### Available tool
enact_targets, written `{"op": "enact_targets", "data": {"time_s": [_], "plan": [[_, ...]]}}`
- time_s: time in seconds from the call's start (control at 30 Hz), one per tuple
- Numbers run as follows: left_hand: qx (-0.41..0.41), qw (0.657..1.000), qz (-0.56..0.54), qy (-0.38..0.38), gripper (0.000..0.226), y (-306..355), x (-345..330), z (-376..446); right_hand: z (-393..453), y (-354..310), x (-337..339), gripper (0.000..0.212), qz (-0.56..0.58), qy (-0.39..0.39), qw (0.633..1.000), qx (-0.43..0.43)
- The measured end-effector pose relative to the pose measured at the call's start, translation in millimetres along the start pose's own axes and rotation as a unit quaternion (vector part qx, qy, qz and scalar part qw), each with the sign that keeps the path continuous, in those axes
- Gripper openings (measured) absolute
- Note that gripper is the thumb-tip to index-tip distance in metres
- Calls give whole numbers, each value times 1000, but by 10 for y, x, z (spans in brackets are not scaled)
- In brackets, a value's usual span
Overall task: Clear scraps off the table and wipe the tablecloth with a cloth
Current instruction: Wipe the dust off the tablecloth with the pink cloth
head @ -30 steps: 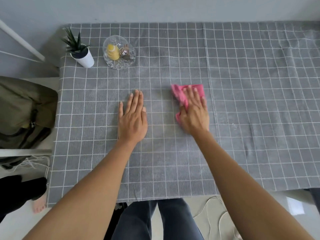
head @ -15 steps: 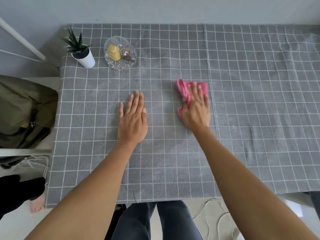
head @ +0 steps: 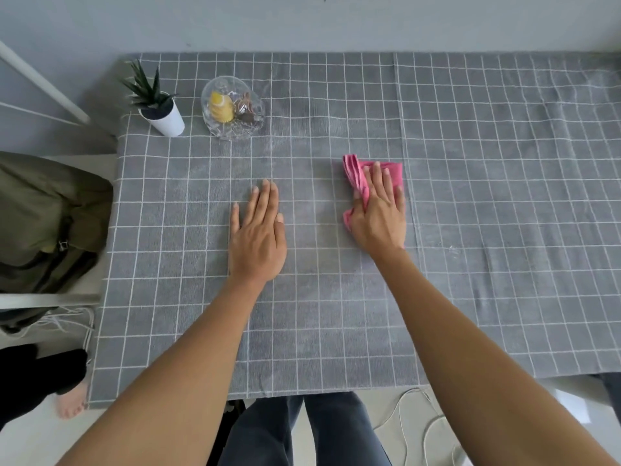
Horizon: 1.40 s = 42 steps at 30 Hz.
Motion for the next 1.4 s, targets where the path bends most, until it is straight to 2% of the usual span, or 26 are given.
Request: {"op": "enact_targets", "data": {"time_s": [0.07,0.1,0.23,0.33,0.43,0.5,0.6,0.67,0.73,0.83,0.9,1.03,1.13,1.23,1.3,1.4], "plan": [[1,1000,1,3,55,-2,6,0,-9,-13,-10,65,9,-1,999,-41],[1,1000,3,4,55,-1,4,-5,-47,-102,-27,66,1,-6,999,-36],[3,1000,2,-1,57,2,14,1,-350,-646,-153,64,8,-30,994,105],[-5,1000,-15,-18,55,20,19,25,-321,-548,-128,63,6,-31,991,129],[-13,999,-32,-37,53,-86,28,25,-209,-117,-63,65,-2,-12,1000,0],[3,999,-30,-29,51,-299,96,10,-226,3,-31,59,30,10,996,-84],[36,999,-16,-21,51,-679,210,-18,-287,-100,-28,57,61,41,987,-141],[48,999,-13,-18,51,-830,261,-37,-307,-216,-64,58,64,38,987,-145],[54,998,-10,-6,51,-876,285,-44,-340,-450,-125,60,50,23,994,-98],[54,998,-4,13,51,-849,305,-49,-487,-1054,-272,69,32,-9,999,20],[55,998,-9,15,51,-848,313,-50,-622,-1402,-367,67,27,-25,996,87],[49,999,-13,14,51,-849,319,-47,-594,-1399,-390,67,14,-37,989,143],[48,999,-3,12,53,-857,306,-57,-401,-829,-238,74,-35,-9,997,70],[49,999,-1,12,51,-876,290,-46,-321,-283,-87,66,-6,-1,999,-35],[52,999,0,15,51,-880,290,-54,-341,-210,-61,57,9,18,997,-72],[52,998,4,17,52,-871,293,-57,-386,-374,-107,57,4,29,995,-98]]}}
Point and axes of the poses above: each hand's wrist, its own z-axis towards the middle knuckle, its own x-axis out of the back of the hand, y = z × x, the point moved 9 cm from there along z, towards the middle knuckle, and after that the axes turned 4 degrees about -z, right-handed, at the moved point
